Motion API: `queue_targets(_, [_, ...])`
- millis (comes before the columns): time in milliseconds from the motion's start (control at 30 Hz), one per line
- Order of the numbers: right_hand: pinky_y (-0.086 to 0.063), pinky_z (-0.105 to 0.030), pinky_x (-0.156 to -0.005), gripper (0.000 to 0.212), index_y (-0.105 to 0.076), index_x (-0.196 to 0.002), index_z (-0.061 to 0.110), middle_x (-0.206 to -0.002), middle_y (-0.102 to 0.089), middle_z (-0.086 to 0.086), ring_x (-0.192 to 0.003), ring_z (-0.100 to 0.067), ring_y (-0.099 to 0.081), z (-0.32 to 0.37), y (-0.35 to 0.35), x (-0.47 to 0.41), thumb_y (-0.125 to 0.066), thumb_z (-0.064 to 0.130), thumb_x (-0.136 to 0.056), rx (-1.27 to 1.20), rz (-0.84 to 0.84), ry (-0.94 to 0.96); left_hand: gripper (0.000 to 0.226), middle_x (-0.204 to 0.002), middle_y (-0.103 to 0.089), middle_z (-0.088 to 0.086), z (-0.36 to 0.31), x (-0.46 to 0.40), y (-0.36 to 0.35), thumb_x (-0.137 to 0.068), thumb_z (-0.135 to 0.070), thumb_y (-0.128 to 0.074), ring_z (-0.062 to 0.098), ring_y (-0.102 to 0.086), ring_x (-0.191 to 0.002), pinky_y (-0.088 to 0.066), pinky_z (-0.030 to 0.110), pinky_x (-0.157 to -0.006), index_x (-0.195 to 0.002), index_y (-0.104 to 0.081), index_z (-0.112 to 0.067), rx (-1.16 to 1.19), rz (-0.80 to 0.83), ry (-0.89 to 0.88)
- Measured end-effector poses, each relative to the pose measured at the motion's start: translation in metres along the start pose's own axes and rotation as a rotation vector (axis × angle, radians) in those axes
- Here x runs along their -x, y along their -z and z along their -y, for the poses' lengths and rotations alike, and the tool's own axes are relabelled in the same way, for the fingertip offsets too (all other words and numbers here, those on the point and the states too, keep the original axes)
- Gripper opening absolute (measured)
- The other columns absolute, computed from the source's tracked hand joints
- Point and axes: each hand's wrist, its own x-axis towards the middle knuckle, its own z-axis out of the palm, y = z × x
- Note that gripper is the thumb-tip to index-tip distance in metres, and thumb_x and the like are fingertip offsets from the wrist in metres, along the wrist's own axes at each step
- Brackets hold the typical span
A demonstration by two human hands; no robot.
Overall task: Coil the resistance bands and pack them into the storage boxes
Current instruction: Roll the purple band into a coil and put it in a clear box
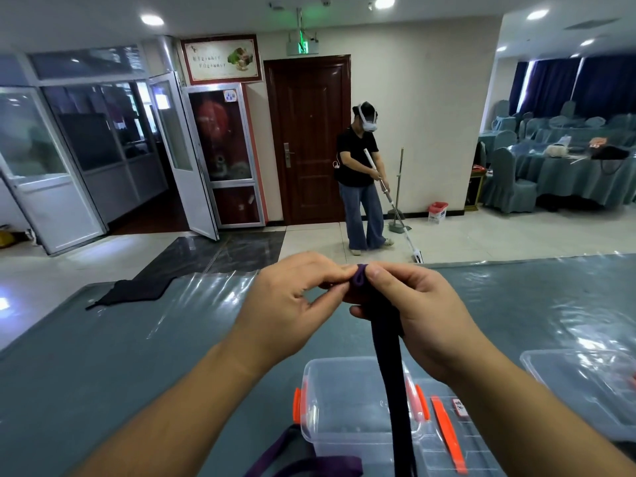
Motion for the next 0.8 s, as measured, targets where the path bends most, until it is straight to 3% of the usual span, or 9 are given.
queue_targets(167, [-0.06, -0.034, -0.083, 0.026, -0.076, -0.111, 0.001, -0.108, -0.076, -0.023, -0.101, -0.032, -0.074, 0.004, 0.002, 0.002, -0.06, 0.015, -0.097, -0.01, 0.061, -0.087, 0.041, -0.103, -0.06, -0.019, 0.002, -0.01, 0.012, -0.095, -0.022, -0.072, 0.006, -0.059, -0.098, -0.05, 0.017, -0.083, -0.134, -0.066, -0.034, 0.019, 0.243, 0.073])
queue_targets(233, [-0.06, -0.034, -0.081, 0.027, -0.078, -0.109, 0.002, -0.105, -0.076, -0.023, -0.097, -0.032, -0.075, 0.005, 0.002, 0.005, -0.063, 0.018, -0.092, -0.013, 0.068, -0.099, 0.037, -0.107, -0.055, -0.022, 0.0, -0.014, 0.013, -0.097, -0.021, -0.069, 0.006, -0.057, -0.101, -0.045, 0.012, -0.082, -0.131, -0.067, -0.036, 0.032, 0.324, 0.056])
queue_targets(367, [-0.062, -0.04, -0.084, 0.032, -0.076, -0.106, -0.003, -0.101, -0.074, -0.029, -0.093, -0.036, -0.074, 0.007, -0.001, 0.01, -0.063, 0.021, -0.09, -0.1, 0.093, -0.147, 0.025, -0.108, -0.055, -0.014, -0.006, -0.013, 0.01, -0.095, -0.012, -0.069, -0.001, -0.054, -0.101, -0.038, 0.006, -0.085, -0.119, -0.071, -0.019, 0.016, 0.248, -0.001])
queue_targets(467, [-0.061, -0.04, -0.084, 0.03, -0.077, -0.107, 0.0, -0.099, -0.074, -0.025, -0.092, -0.035, -0.073, 0.01, 0.003, 0.012, -0.063, 0.02, -0.089, -0.102, 0.137, -0.138, 0.025, -0.108, -0.057, -0.01, -0.01, -0.008, 0.006, -0.092, -0.004, -0.071, -0.001, -0.055, -0.101, -0.038, 0.006, -0.086, -0.116, -0.072, -0.013, 0.019, 0.138, -0.022])
queue_targets(633, [-0.059, -0.031, -0.077, 0.023, -0.077, -0.108, 0.009, -0.088, -0.073, -0.013, -0.077, -0.022, -0.068, 0.017, 0.014, 0.011, -0.066, 0.022, -0.092, 0.266, 0.137, -0.044, 0.026, -0.105, -0.06, -0.015, -0.012, -0.007, 0.003, -0.091, -0.011, -0.074, 0.001, -0.058, -0.098, -0.044, 0.01, -0.08, -0.116, -0.074, -0.02, 0.034, 0.105, 0.044])
queue_targets(733, [-0.06, -0.033, -0.077, 0.016, -0.078, -0.107, 0.014, -0.086, -0.074, -0.013, -0.075, -0.019, -0.068, 0.018, 0.017, 0.01, -0.065, 0.017, -0.098, 0.435, 0.127, -0.011, 0.029, -0.103, -0.068, -0.019, -0.015, -0.012, 0.008, -0.089, -0.015, -0.077, 0.005, -0.065, -0.098, -0.049, 0.012, -0.079, -0.113, -0.076, -0.03, 0.104, 0.215, 0.173])
queue_targets(800, [-0.062, -0.035, -0.079, 0.015, -0.077, -0.108, 0.017, -0.088, -0.076, -0.01, -0.077, -0.017, -0.071, 0.018, 0.018, 0.01, -0.066, 0.018, -0.098, 0.549, 0.133, -0.006, 0.032, -0.103, -0.072, -0.013, -0.017, -0.014, 0.011, -0.088, -0.014, -0.077, 0.009, -0.07, -0.094, -0.057, 0.02, -0.08, -0.113, -0.076, -0.035, 0.203, 0.319, 0.321])
